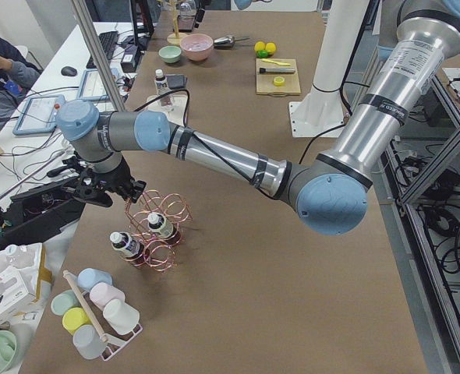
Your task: Take tea from basket to plate
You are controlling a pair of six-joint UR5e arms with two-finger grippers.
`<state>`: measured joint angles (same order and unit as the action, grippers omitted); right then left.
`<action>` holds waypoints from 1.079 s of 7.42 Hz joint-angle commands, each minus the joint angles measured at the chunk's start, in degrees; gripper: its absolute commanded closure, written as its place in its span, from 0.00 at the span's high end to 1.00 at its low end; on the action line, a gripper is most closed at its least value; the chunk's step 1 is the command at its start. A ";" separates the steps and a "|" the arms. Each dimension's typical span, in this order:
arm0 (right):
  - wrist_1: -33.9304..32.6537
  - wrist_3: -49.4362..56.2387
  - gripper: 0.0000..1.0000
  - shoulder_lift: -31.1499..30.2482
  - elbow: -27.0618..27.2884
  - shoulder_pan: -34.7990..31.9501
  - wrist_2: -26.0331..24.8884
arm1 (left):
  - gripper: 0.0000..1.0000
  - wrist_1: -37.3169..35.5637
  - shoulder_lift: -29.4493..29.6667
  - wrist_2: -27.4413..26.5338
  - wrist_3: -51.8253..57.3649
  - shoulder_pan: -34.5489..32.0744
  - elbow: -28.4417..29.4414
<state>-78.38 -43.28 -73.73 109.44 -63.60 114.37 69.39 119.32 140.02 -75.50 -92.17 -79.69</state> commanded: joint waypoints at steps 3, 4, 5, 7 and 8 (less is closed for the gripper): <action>-11.15 17.14 1.00 -10.71 -1.59 -12.03 12.24 | 0.00 0.83 -0.14 -0.45 -0.52 1.03 1.12; -14.66 23.27 1.00 -12.38 -2.29 -15.38 15.59 | 0.00 0.57 0.12 -0.45 -0.87 1.38 1.12; -17.74 28.90 1.00 -14.84 -2.38 -18.02 16.93 | 0.00 0.57 0.29 -0.37 -2.53 1.47 1.03; -19.96 31.50 1.00 -19.23 -3.70 -20.15 19.56 | 0.00 1.00 1.08 -0.37 -6.91 2.52 0.77; -19.79 32.63 1.00 -21.08 -5.01 -20.85 19.84 | 0.00 1.09 1.17 -0.28 -7.11 2.96 0.68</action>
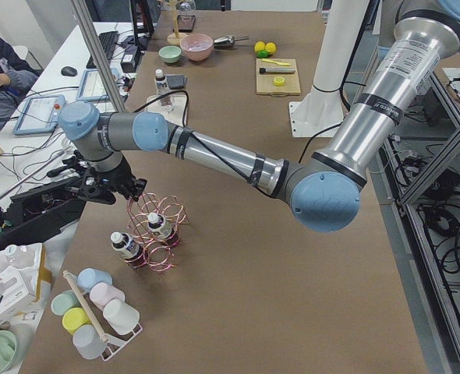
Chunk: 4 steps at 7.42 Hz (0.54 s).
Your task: Take tea from basket to plate
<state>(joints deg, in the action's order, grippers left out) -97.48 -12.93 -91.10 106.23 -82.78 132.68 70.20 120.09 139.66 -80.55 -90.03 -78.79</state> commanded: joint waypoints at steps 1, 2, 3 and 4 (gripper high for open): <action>-0.69 2.82 1.00 -4.08 -3.73 -2.03 3.27 | 0.63 0.46 0.50 0.18 -1.80 0.82 -0.40; -0.60 2.82 1.00 -4.17 -4.79 -2.73 3.98 | 0.97 0.90 0.41 -0.17 -1.80 1.17 -0.40; -0.60 2.99 1.00 -4.26 -5.33 -2.83 3.90 | 0.98 1.07 0.41 -1.04 -1.71 1.17 -0.92; -0.52 3.08 1.00 -4.26 -5.85 -3.00 3.90 | 0.98 0.90 0.32 -1.75 -1.54 1.17 -1.02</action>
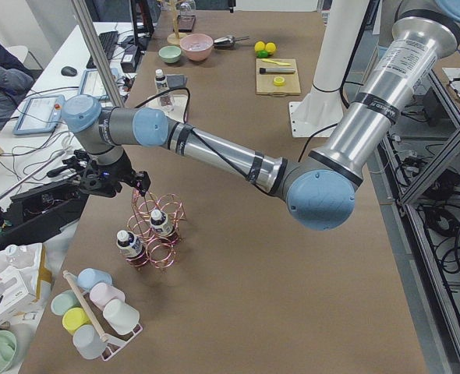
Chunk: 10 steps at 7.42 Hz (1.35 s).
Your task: Take tea from basket to plate
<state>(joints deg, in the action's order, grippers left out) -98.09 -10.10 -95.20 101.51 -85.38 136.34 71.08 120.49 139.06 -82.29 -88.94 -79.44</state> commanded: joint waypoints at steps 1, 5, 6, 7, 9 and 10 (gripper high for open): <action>0.09 0.25 1.00 -0.33 -1.23 -0.40 0.33 | 0.98 -0.15 -0.08 -1.16 0.63 -0.18 -0.45; 4.27 -0.54 1.00 2.54 -7.34 -0.05 -0.72 | 0.96 -7.09 -2.01 -3.25 28.50 -4.22 -0.72; 9.18 -0.28 1.00 2.65 -10.34 -0.13 0.67 | 0.96 -7.01 -3.15 -4.49 35.63 -4.66 -0.72; 9.58 -0.54 1.00 1.00 -8.46 -0.22 1.73 | 0.95 -6.84 -4.38 -5.11 42.75 -4.67 -0.80; 4.01 -1.33 1.00 1.07 -3.64 -0.31 0.95 | 0.95 -3.70 -6.84 -7.48 57.52 -4.67 -1.50; -2.65 -1.33 1.00 1.51 0.83 -0.40 -0.62 | 0.95 -1.93 -8.16 -7.57 65.16 -5.02 -1.59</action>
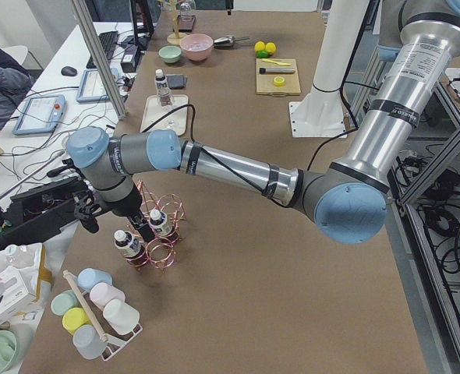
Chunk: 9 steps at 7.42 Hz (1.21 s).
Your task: Take tea from basket to plate
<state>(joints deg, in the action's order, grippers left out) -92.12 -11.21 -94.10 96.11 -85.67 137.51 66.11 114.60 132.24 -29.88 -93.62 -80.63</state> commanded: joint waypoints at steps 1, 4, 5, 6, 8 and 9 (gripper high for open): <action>-10.52 -0.22 1.00 0.49 7.59 -0.11 -2.85 | 0.94 4.63 -2.98 -0.76 19.70 -0.42 -0.41; -10.63 -0.13 1.00 -0.47 7.61 -0.20 -3.21 | 0.95 15.69 -6.32 -0.76 24.24 0.28 -1.02; -10.80 -0.13 1.00 -1.08 7.69 -0.72 -3.73 | 0.95 17.02 -7.02 -1.28 26.95 0.98 -0.85; -10.80 -0.13 1.00 -2.48 8.30 -1.77 -3.74 | 0.95 21.04 -8.07 -1.54 28.72 1.33 -0.50; -11.67 -0.13 1.00 -3.29 8.92 -2.13 -3.74 | 0.95 23.45 -9.83 -1.20 28.65 1.78 -0.67; -12.03 -0.13 1.00 -3.29 8.92 -2.13 -3.74 | 0.96 23.45 -9.92 0.37 28.39 1.78 -0.67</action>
<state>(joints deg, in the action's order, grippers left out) -103.36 -11.34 -97.06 104.83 -87.61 133.79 88.62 105.39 131.03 -1.48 -91.99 -81.25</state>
